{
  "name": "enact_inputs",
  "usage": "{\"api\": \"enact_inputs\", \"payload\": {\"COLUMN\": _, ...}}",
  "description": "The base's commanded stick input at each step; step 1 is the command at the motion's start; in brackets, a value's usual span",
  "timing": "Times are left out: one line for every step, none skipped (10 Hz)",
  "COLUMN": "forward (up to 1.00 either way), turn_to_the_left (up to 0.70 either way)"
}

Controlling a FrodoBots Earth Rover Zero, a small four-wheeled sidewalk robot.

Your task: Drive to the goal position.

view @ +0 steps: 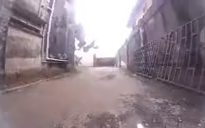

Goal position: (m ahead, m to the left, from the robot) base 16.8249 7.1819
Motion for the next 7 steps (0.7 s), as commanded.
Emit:
{"api": "enact_inputs", "payload": {"forward": 0.70, "turn_to_the_left": 0.00}}
{"api": "enact_inputs", "payload": {"forward": 0.70, "turn_to_the_left": 0.00}}
{"api": "enact_inputs", "payload": {"forward": 0.70, "turn_to_the_left": 0.00}}
{"api": "enact_inputs", "payload": {"forward": 0.70, "turn_to_the_left": 0.00}}
{"api": "enact_inputs", "payload": {"forward": 0.70, "turn_to_the_left": 0.00}}
{"api": "enact_inputs", "payload": {"forward": 0.70, "turn_to_the_left": 0.00}}
{"api": "enact_inputs", "payload": {"forward": 0.70, "turn_to_the_left": 0.00}}
